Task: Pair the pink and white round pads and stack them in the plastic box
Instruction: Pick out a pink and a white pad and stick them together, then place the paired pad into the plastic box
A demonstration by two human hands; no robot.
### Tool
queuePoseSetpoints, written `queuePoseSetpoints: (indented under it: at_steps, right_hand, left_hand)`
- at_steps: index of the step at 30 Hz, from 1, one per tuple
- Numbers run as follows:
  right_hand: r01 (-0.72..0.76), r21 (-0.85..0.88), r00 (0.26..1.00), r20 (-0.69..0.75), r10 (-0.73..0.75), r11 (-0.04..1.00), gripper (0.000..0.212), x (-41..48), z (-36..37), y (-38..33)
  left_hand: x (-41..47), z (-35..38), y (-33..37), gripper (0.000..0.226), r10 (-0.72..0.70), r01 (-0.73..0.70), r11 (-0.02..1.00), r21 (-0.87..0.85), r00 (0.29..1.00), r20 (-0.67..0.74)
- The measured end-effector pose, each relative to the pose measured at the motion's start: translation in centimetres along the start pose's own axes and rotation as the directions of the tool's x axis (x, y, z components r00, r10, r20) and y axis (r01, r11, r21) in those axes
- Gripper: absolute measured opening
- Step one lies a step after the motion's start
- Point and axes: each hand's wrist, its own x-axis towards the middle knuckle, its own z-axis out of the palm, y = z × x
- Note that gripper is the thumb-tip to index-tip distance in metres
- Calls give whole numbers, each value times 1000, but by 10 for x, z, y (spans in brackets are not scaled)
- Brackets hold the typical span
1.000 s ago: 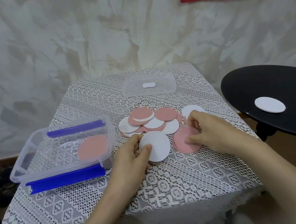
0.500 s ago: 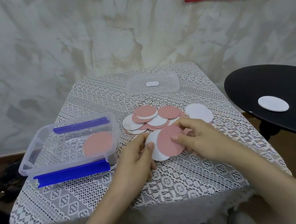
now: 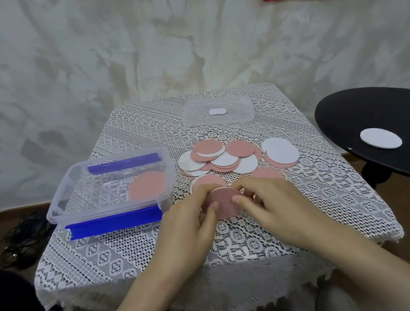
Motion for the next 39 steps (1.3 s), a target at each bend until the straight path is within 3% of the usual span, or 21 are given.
queuePoseSetpoints:
  at_steps: [6,10,14,18,28,39]
  right_hand:
    - [31,64,999,-45,-28,997,11,-5,6,-6]
    - [12,4,999,48,-12,1000,15,-4,12,-4]
    - [22,36,1000,-11,-22,999,10,-2,9,-6]
    - [-9,20,998,68,8,1000,11,1,14,-7]
    - [7,353,1000,-9,-5,936,5,35,12,-49]
    - [-16,362,997,72,-11,932,5,92,44,-101]
  left_hand:
    - [-3,-3,0,26,16,-16,1000,11,999,-36]
    - [-4,-2,-7,25,-7,7,1000,2,999,36]
    - [-5,-3,-7,24,-14,14,998,-63,1000,-11]
    - [-8,-4,-11,16,-68,71,994,-78,997,32]
    - [-9,-58,-21,12,-176,157,942,-297,984,-36]
    - [-18,-118,-74,23,-293,259,919,-296,953,-76]
